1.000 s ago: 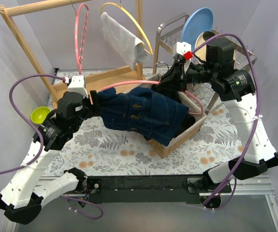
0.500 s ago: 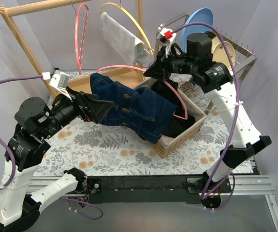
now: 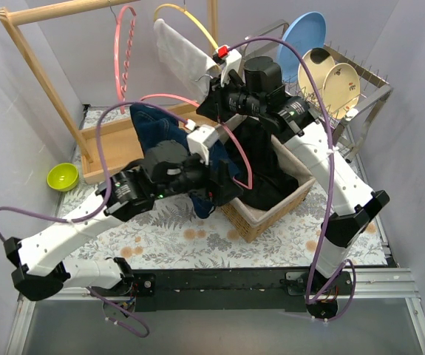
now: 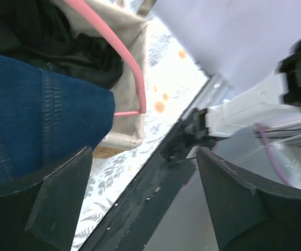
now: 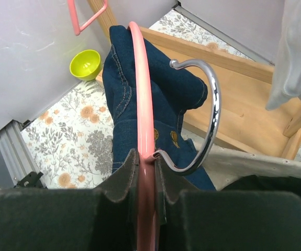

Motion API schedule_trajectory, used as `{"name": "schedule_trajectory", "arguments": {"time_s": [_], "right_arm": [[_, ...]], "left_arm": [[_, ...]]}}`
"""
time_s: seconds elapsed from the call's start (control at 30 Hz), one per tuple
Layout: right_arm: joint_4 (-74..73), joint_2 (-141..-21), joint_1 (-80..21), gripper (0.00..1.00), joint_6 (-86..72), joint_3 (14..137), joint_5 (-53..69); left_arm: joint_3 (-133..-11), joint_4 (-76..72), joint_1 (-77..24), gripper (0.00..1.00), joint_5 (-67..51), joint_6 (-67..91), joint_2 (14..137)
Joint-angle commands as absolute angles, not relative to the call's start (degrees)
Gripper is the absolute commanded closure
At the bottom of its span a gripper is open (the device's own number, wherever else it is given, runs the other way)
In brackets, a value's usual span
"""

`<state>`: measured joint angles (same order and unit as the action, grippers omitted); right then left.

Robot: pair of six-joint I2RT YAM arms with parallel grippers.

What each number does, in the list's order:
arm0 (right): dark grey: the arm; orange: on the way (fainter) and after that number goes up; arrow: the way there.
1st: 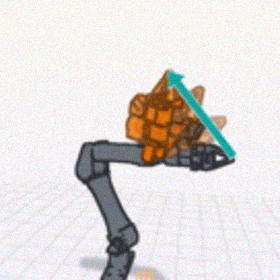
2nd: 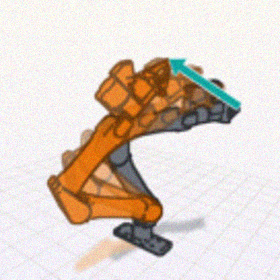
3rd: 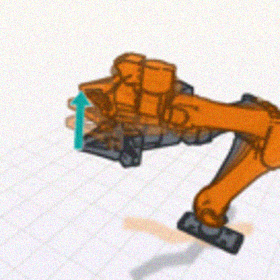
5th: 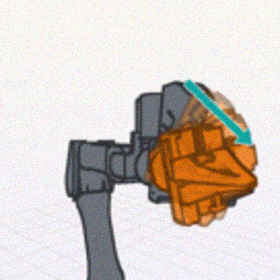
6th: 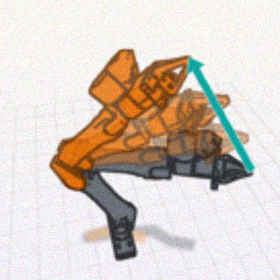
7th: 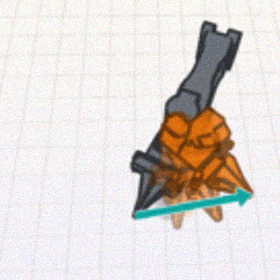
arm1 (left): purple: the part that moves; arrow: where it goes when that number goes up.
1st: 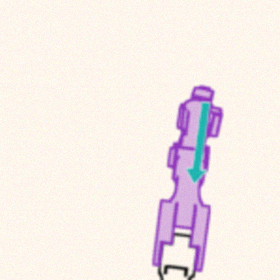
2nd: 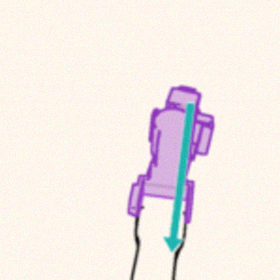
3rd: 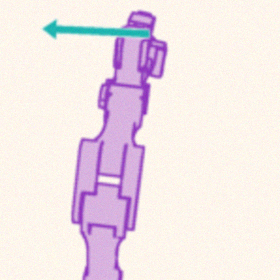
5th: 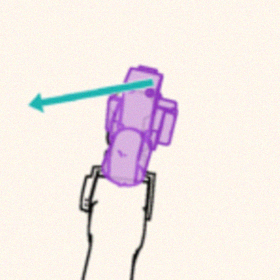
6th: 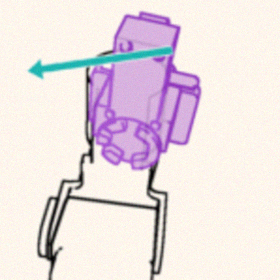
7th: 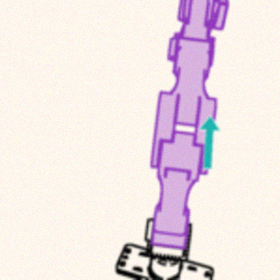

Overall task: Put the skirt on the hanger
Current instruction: Place skirt on hanger

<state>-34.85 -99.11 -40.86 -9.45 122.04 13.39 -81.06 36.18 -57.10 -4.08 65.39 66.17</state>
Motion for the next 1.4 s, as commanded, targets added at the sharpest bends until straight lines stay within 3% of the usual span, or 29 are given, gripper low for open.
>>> {"name": "schedule_trajectory", "arguments": {"time_s": [0.0, 0.07, 0.27, 0.37, 0.47, 0.57, 0.6, 0.63, 0.83, 1.13, 1.27, 1.37], "right_arm": [[-25.49, -99.31, -41.13, 0.99, -13.01, 126.56, 9.32], [-25.49, -99.4, -41.22, 0.99, -13.09, 126.47, 9.58], [-25.4, -99.14, -41.13, 0.99, -13.62, 125.34, 10.46], [-25.31, -98.62, -41.13, 0.99, -13.54, 124.89, 10.81], [-25.4, -98.53, -41.13, 0.99, -13.8, 124.98, 11.25], [-25.31, -98.35, -41.13, 0.99, -13.62, 124.81, 11.25], [-25.31, -98.18, -41.22, 0.99, -13.71, 124.54, 11.16], [-25.23, -98.0, -41.13, 0.99, -13.54, 124.28, 11.25], [-25.05, -97.91, -41.13, 0.99, -12.74, 123.49, 10.9], [-24.87, -99.32, -41.04, 0.99, -11.78, 124.45, 10.46], [-24.87, -99.05, -40.87, 0.99, -10.99, 124.89, 10.98], [-25.05, -98.44, -40.69, 0.99, -9.94, 125.51, 12.65]], "left_arm": [[-84.37, 41.82, -63.79, 0.25, 16.94, 63.37, 67.58], [-84.11, 42.36, -64.68, 0.32, 20.45, 63.46, 68.46], [-86.13, 46.84, -68.55, 0.37, 31.71, 63.72, 74.26], [-87.54, 48.51, -69.43, 0.49, 35.76, 63.37, 75.93], [-88.07, 49.04, -69.52, 0.49, 37.88, 62.49, 77.52], [-88.59, 48.34, -69.52, 0.64, 38.67, 61.96, 78.22], [-88.77, 48.17, -69.52, 0.77, 38.85, 61.96, 78.22], [-89.03, 47.9, -69.61, 0.82, 38.93, 61.53, 78.05], [-90.35, 43.07, -70.05, 0.98, 28.76, 58.8, 74.63], [-91.93, 40.34, -70.58, 0.99, 4.24, 57.48, 76.45], [-92.81, 46.65, -70.58, 0.93, 1.85, 57.39, 80.76], [-91.76, 47.9, -70.58, 0.78, 5.7, 58.62, 80.6]]}}
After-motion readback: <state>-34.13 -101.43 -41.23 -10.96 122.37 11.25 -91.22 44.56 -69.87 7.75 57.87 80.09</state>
